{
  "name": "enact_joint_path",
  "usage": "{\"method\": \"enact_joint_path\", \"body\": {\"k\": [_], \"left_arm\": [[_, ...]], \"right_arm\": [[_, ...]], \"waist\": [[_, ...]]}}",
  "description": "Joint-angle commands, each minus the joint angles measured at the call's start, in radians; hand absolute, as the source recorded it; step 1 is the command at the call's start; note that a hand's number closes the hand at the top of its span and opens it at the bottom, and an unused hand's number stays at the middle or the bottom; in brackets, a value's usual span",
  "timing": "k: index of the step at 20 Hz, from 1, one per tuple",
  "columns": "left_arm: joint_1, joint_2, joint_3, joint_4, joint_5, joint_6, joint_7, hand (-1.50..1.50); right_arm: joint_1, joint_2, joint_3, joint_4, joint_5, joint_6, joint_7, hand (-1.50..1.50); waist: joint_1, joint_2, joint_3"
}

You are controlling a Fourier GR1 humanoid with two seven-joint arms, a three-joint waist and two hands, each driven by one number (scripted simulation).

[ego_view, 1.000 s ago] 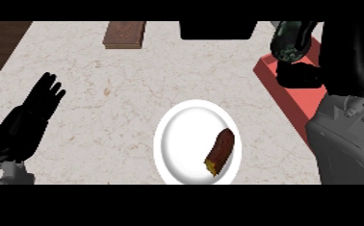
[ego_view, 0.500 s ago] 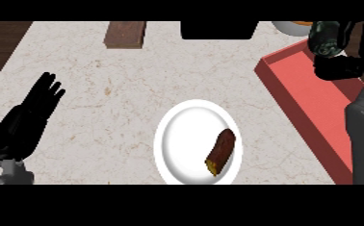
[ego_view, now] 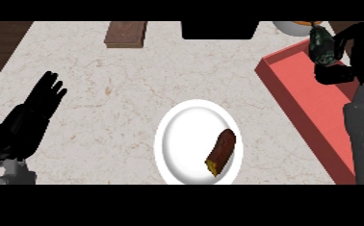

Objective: Pick the eggplant from the plate and place it in the cardboard box

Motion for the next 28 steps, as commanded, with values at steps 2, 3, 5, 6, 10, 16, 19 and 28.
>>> {"method": "enact_joint_path", "body": {"k": [2,3,5,6,10,16,19,28], "left_arm": [[-0.011,-0.02,-0.02,0.003,-0.009,0.011,0.014,0.0],[-0.017,0.025,0.023,0.011,0.018,-0.011,0.028,0.0],[0.051,-0.048,-0.03,0.019,-0.053,0.011,-0.082,0.0],[0.017,-0.036,-0.03,-0.007,-0.025,0.015,-0.002,0.0],[-0.012,-0.014,0.0,-0.003,-0.012,0.013,0.015,0.0],[0.011,0.022,0.04,0.0,0.038,-0.033,0.02,0.0],[-0.003,0.0,0.018,-0.014,0.006,0.005,0.029,0.0],[0.033,-0.021,0.005,-0.009,-0.025,0.001,-0.021,0.0]], "right_arm": [[0.046,0.055,-0.038,0.102,-0.09,0.021,-0.024,1.5],[0.118,0.013,-0.074,0.12,-0.094,0.019,-0.056,1.5],[0.106,0.045,-0.104,0.168,-0.082,-0.038,-0.008,-1.5],[0.071,0.048,-0.085,0.211,-0.073,-0.028,0.0,-1.5],[0.098,0.062,-0.07,0.262,-0.119,-0.086,-0.124,-1.5],[0.106,0.113,-0.233,0.137,-0.276,-0.272,-0.211,-1.5],[0.117,0.145,-0.313,0.095,-0.371,-0.35,-0.257,-1.5],[0.181,0.042,-0.491,-0.075,-0.63,-0.244,-0.184,-1.5]], "waist": [[-0.003,0.0,0.0],[-0.008,0.0,0.0],[-0.003,0.0,0.0],[0.0,0.0,0.0],[-0.001,-0.001,0.0],[-0.003,-0.003,0.001],[-0.015,-0.004,0.002],[-0.01,-0.004,0.0]]}}
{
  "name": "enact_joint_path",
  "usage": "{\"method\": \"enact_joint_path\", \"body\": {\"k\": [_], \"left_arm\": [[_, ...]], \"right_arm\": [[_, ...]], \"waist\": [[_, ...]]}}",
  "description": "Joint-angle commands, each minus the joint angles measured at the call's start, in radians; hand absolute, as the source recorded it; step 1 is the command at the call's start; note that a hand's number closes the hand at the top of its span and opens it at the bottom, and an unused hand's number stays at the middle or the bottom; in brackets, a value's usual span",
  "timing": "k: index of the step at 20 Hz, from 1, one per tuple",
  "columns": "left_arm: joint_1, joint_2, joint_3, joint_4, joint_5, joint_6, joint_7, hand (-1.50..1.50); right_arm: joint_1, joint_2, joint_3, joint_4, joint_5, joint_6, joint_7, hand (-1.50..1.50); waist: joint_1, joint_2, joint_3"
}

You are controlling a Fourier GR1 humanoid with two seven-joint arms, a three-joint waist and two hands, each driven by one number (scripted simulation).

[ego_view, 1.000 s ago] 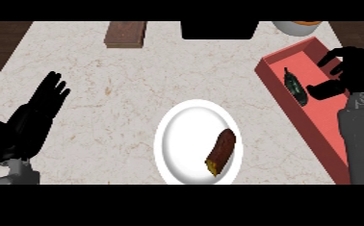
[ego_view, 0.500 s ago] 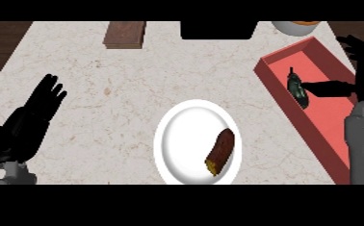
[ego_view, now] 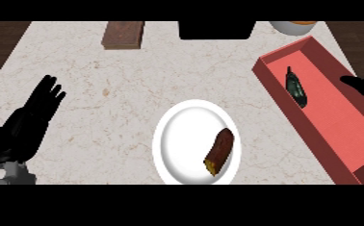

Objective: Pick the eggplant from the plate and place it in the cardboard box

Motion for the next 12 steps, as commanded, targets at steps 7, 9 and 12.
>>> {"method": "enact_joint_path", "body": {"k": [7,9,12], "left_arm": [[0.016,0.0,-0.007,-0.075,-0.007,0.006,0.033,0.0],[0.038,0.007,0.003,-0.1,0.017,-0.012,0.062,0.0],[0.008,-0.013,-0.004,-0.021,-0.001,-0.006,0.018,0.0]], "right_arm": [[0.21,-0.149,-0.26,-0.022,-0.374,0.201,-0.122,-1.5],[0.243,-0.158,-0.272,-0.024,-0.393,0.206,-0.144,-1.5],[0.275,-0.211,-0.312,-0.058,-0.462,0.267,-0.113,-1.5]], "waist": [[0.001,-0.001,0.0],[0.006,0.0,0.0],[0.003,0.001,0.0]]}}
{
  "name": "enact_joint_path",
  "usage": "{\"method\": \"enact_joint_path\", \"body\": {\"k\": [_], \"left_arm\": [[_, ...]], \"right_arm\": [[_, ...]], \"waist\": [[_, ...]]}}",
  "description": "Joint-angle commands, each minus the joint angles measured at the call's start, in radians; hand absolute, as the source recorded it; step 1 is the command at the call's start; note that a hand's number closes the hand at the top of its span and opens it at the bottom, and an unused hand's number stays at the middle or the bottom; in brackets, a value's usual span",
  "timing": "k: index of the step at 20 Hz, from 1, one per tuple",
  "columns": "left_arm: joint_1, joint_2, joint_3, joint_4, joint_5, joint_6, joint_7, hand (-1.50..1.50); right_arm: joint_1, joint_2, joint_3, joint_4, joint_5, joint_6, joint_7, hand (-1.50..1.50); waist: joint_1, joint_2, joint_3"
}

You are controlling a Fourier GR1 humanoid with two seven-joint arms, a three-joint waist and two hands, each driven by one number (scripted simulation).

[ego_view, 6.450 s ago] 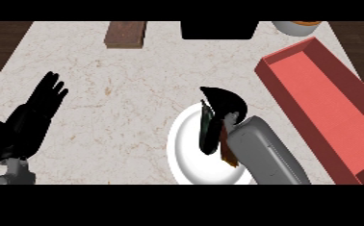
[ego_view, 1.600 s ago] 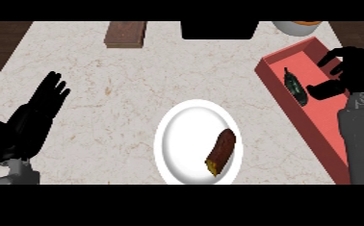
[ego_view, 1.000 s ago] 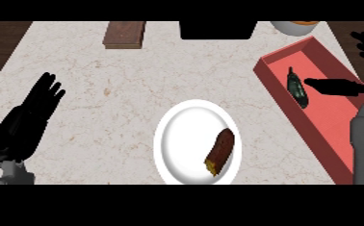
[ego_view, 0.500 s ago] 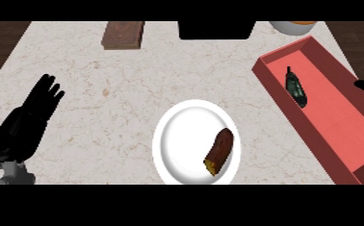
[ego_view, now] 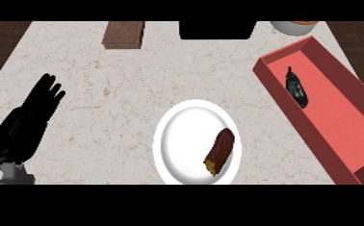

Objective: Pick the eggplant from the plate and place it in the cardboard box

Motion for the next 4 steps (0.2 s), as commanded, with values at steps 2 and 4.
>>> {"method": "enact_joint_path", "body": {"k": [2,4], "left_arm": [[0.01,-0.002,0.002,0.002,-0.002,-0.027,-0.032,0.0],[-0.013,0.022,0.024,-0.017,0.034,-0.024,0.053,0.0]], "right_arm": [[0.074,-0.033,-0.034,0.043,-0.072,0.04,-0.084,-1.5],[0.069,-0.096,-0.052,0.074,-0.08,0.065,-0.081,-1.5]], "waist": [[0.004,0.001,0.0],[0.005,0.001,0.0]]}}
